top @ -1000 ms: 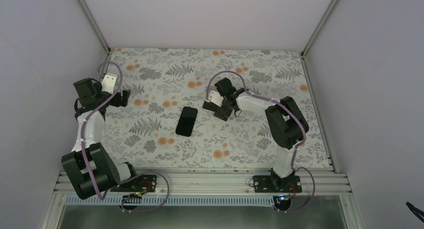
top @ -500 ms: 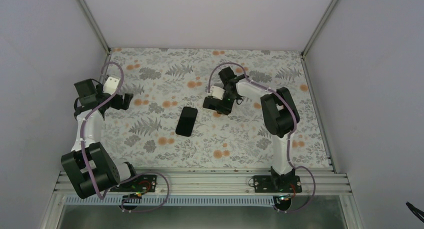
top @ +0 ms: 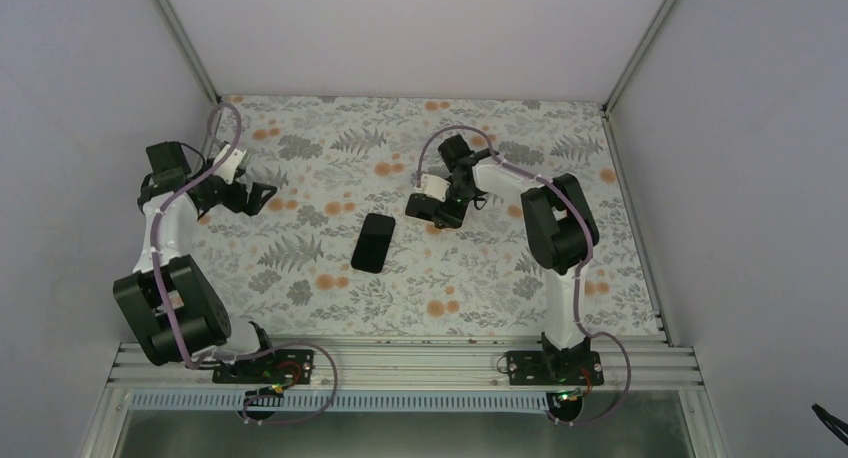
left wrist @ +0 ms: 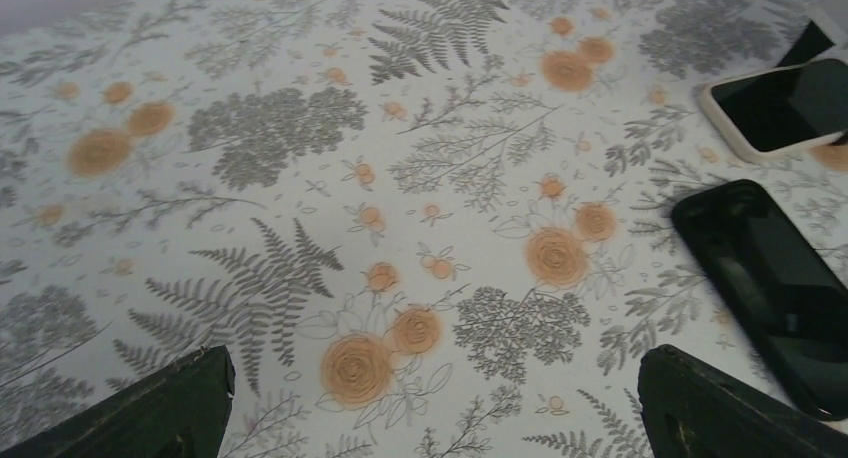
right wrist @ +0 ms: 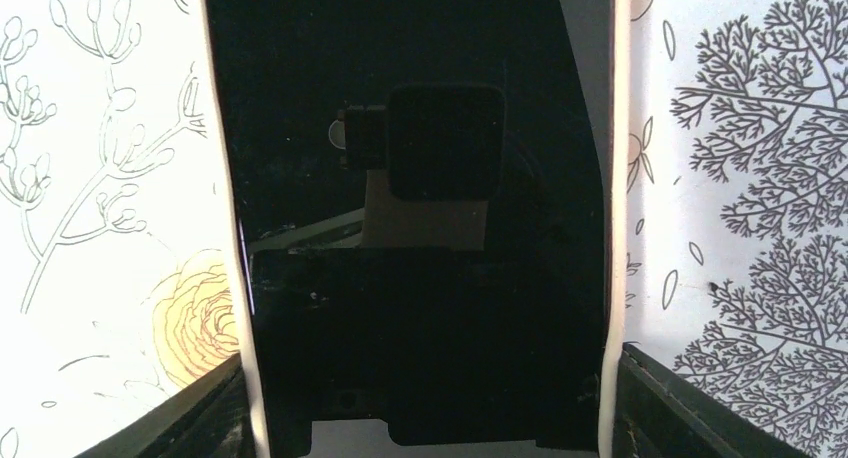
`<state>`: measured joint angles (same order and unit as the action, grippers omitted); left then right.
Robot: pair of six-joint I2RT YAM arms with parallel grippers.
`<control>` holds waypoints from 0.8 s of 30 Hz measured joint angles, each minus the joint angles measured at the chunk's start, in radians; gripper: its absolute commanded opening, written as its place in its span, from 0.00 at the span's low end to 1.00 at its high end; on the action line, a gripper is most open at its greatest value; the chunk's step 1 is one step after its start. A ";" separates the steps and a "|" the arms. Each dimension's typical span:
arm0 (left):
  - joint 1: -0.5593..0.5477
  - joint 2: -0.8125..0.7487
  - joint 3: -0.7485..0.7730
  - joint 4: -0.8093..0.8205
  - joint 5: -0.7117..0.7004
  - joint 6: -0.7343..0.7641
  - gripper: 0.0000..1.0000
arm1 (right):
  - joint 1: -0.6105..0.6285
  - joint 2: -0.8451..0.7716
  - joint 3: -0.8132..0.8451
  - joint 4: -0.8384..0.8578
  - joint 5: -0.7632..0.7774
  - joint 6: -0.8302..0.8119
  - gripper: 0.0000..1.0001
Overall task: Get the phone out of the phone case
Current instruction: Pick up the phone at the center of the board.
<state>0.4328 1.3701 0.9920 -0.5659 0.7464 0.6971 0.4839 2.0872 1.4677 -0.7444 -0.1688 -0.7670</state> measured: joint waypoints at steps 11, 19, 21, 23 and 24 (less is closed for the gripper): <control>-0.233 0.159 0.246 -0.121 -0.091 -0.090 1.00 | 0.015 -0.086 -0.101 0.039 0.008 0.032 0.61; -0.414 0.519 0.687 -0.329 -0.044 -0.190 1.00 | 0.114 -0.261 -0.122 0.024 0.063 0.087 0.61; -0.426 0.615 0.772 -0.406 -0.011 -0.200 1.00 | 0.135 -0.307 -0.113 0.034 0.075 0.098 0.61; -0.435 0.694 0.832 -0.484 0.024 -0.206 1.00 | 0.154 -0.335 -0.096 0.045 0.085 0.110 0.62; -0.438 0.730 0.861 -0.525 0.044 -0.208 1.00 | 0.159 -0.338 -0.087 0.052 0.091 0.114 0.62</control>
<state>-0.0055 2.1002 1.8526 -1.0908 0.7906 0.4892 0.6434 1.7489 1.3808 -0.6926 -0.0776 -0.6525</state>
